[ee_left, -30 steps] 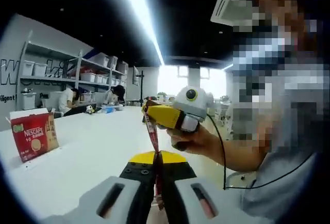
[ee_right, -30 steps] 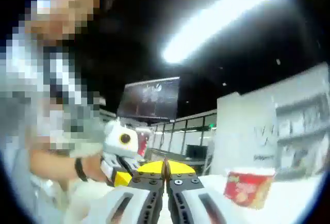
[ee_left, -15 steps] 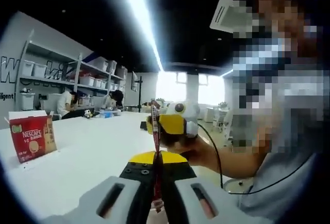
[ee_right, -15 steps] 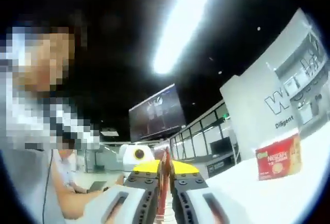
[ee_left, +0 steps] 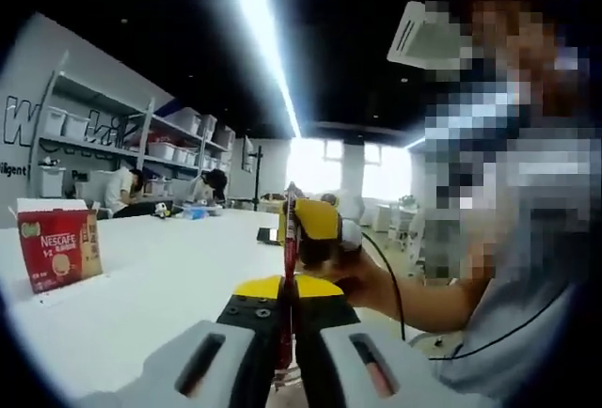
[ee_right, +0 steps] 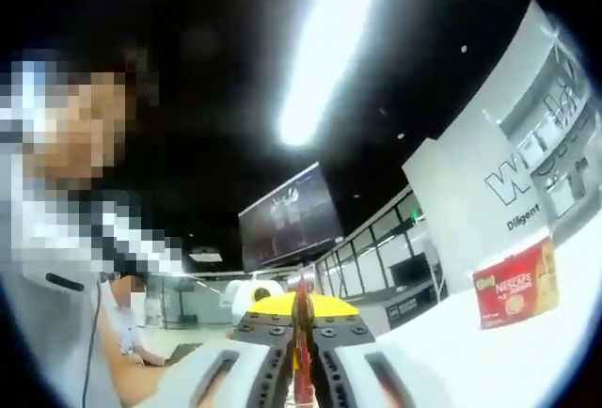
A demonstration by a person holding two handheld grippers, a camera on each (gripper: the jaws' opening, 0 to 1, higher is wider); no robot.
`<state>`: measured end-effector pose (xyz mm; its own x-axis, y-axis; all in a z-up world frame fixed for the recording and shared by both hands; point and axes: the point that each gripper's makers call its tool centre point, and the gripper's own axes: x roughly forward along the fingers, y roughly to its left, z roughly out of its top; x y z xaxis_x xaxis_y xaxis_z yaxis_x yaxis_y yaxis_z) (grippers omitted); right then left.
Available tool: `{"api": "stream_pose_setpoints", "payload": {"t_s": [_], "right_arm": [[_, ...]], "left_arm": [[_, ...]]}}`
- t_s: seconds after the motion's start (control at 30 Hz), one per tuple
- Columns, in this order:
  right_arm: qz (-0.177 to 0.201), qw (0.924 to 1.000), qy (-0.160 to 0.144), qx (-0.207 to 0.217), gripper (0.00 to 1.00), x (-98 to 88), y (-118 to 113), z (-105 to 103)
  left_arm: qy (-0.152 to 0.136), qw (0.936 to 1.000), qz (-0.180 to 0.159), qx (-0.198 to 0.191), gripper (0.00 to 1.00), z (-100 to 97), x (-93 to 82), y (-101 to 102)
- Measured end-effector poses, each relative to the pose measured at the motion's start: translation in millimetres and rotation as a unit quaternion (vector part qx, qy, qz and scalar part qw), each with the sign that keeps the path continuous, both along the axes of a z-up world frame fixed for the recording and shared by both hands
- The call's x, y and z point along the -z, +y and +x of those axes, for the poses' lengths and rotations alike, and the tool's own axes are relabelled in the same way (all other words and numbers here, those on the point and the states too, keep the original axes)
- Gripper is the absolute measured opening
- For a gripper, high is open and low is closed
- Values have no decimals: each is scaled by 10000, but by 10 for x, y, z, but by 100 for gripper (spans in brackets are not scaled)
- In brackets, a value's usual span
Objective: Tear open the coffee pouch, take out the coffee, and pour the coffee from the pouch into the cup
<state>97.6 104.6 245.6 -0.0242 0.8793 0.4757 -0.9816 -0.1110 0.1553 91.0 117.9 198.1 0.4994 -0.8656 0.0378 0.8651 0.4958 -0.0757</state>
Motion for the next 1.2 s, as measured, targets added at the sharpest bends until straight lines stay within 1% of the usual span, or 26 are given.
{"api": "stream_pose_setpoints", "payload": {"t_s": [0.03,0.07,0.1,0.13,0.23,0.27,0.33,0.37,0.43,0.47,0.53,0.57,0.6,0.63,0.7,0.73,0.83,0.87,0.9,0.93,0.97,1.0,1.03,1.07,1.13,1.2], "right_arm": [[4,10000,8,-43,12,3,3,-8],[-47,9999,31,-105,13,24,10,-26],[-88,9999,26,-110,11,43,21,-21],[-118,9999,9,-116,5,61,23,-30],[-133,9999,-26,19,3,85,12,2],[-117,9999,-25,13,3,80,1,8],[-25,10000,15,2,3,48,-16,8],[-17,10000,13,11,3,43,-12,7],[13,10000,25,-1,7,41,-3,8],[-50,9997,118,-223,8,82,29,-44],[-261,9995,32,-194,8,177,110,-60],[-337,9992,11,-206,5,208,134,-76],[-285,9994,28,-188,3,194,128,-72],[-287,9994,36,-164,3,195,122,-58],[-295,9995,-12,-150,3,167,115,-64],[-296,9994,-26,-148,3,154,113,-65],[-320,9994,-66,-146,7,130,117,-62],[-147,9997,-21,-189,10,80,99,-71],[-131,9994,58,-311,14,96,104,-86],[-173,9992,64,-353,14,114,116,-97],[-461,9984,-27,-314,13,231,173,-100],[-512,9983,-60,-271,7,261,187,-95],[-478,9985,-42,-274,4,250,186,-101],[-452,9985,13,-321,3,248,170,-96],[-461,9984,4,-319,3,238,162,-103],[-509,9983,-31,-284,3,237,162,-104]], "left_arm": [[-38,10000,33,-13,5,5,-2,6],[-41,10000,59,-15,4,9,3,8],[-29,10000,76,-8,5,11,7,11],[-14,10000,94,1,5,14,13,12],[59,10000,34,39,8,18,20,-3],[116,9999,-89,65,9,24,16,-12],[114,9998,-136,83,8,23,22,-12],[78,9998,-143,90,6,13,13,-14],[28,9999,-70,84,5,-2,0,-24],[-8,10000,-32,63,5,2,-11,-23],[-21,10000,-8,81,5,-1,-16,-27],[-34,9999,29,99,5,-4,-13,-37],[-17,9999,74,97,5,1,4,-37],[-19,9999,30,96,5,5,9,-28],[76,9995,-266,166,7,0,-13,-34],[70,9996,-217,149,7,13,11,-11],[-15,9995,-256,170,5,-23,-8,-15],[-55,9996,-236,147,5,-19,-20,-12],[-84,9996,-220,136,5,-17,-30,-9],[-96,9997,-204,127,5,-12,-33,-7],[-110,9997,-196,134,5,-10,-36,-7],[-101,9996,-204,154,5,-13,-37,-13],[-96,9996,-204,160,5,-14,-36,-15],[-61,9996,-218,162,6,-12,-20,-21],[11,9994,-305,134,9,0,-5,-12],[49,9995,-275,151,8,-3,40,1]]}}
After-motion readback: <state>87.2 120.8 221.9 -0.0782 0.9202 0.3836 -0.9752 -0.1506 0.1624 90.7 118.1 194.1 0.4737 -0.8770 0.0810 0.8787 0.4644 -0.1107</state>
